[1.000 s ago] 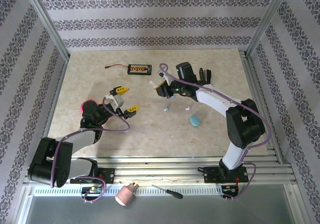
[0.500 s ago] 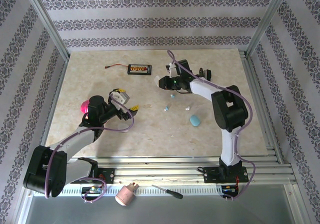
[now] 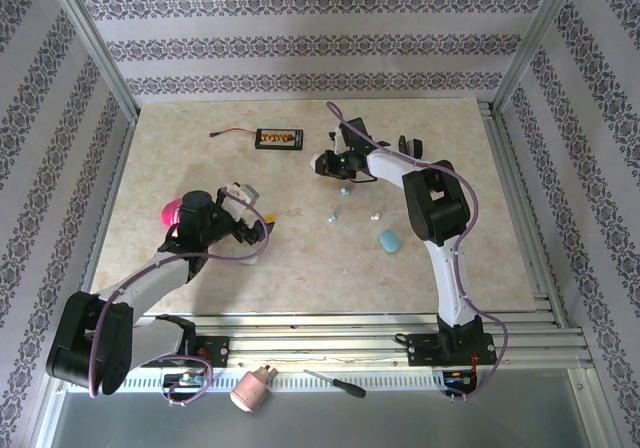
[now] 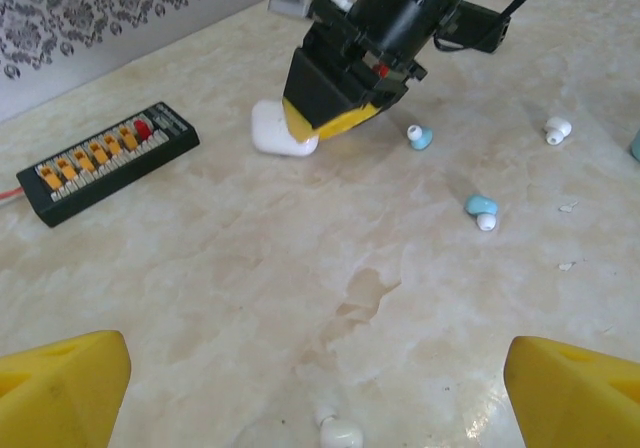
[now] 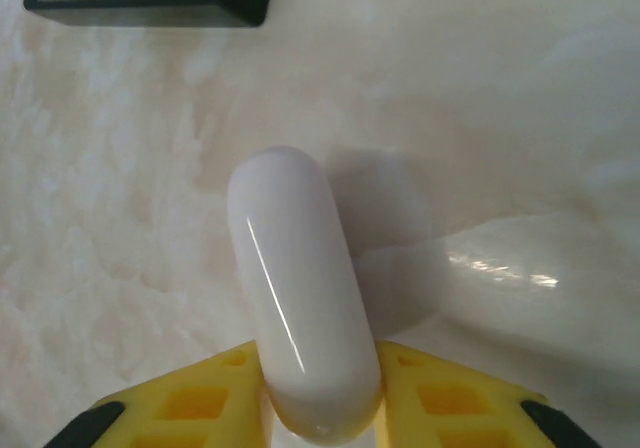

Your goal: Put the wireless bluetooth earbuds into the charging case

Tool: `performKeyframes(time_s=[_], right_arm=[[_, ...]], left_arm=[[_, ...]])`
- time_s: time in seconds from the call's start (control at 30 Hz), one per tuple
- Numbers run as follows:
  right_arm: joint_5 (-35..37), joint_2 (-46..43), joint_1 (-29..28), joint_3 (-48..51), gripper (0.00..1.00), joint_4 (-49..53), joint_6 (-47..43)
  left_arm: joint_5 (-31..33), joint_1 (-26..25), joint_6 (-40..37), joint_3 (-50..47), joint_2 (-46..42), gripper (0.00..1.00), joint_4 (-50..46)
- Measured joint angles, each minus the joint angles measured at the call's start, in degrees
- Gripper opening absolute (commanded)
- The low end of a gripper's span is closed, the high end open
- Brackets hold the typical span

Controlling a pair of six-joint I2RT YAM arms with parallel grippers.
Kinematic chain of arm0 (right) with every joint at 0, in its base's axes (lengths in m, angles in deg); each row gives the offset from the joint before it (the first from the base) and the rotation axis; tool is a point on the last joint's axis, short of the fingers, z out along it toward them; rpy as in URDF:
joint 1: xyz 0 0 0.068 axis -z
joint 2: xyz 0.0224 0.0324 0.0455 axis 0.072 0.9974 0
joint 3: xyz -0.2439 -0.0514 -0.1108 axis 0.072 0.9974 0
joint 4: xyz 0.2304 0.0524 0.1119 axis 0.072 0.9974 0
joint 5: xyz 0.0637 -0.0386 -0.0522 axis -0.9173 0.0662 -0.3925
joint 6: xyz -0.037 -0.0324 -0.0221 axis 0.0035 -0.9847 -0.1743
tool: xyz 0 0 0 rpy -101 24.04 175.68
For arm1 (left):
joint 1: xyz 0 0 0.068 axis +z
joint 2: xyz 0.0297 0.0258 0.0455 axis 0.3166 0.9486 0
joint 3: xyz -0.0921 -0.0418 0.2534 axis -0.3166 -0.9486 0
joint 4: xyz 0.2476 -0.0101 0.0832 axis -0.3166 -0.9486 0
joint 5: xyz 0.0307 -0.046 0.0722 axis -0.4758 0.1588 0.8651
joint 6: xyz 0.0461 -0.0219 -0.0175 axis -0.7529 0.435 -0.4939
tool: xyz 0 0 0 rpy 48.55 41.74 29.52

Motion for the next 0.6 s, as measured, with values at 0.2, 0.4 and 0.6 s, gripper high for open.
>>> performKeyframes(time_s=[0.2, 0.4, 0.6], right_arm=[[5.2, -3.0, 0.1, 1.3, 0.83, 2.6, -7.3], [4.8, -17.7, -0.3, 14.4, 0.94, -3.2, -14.8], [4.1, -30.7, -6.0, 27.9, 0.97, -10.6, -26.8]], left_arm=[[5.6, 0.0, 4.9, 2.1, -0.8, 0.98, -5.7], [18.0, 0.0, 16.2, 8.7, -0.7, 0.99, -16.7], [25.1, 0.0, 24.2, 13.0, -0.6, 0.99, -24.5]])
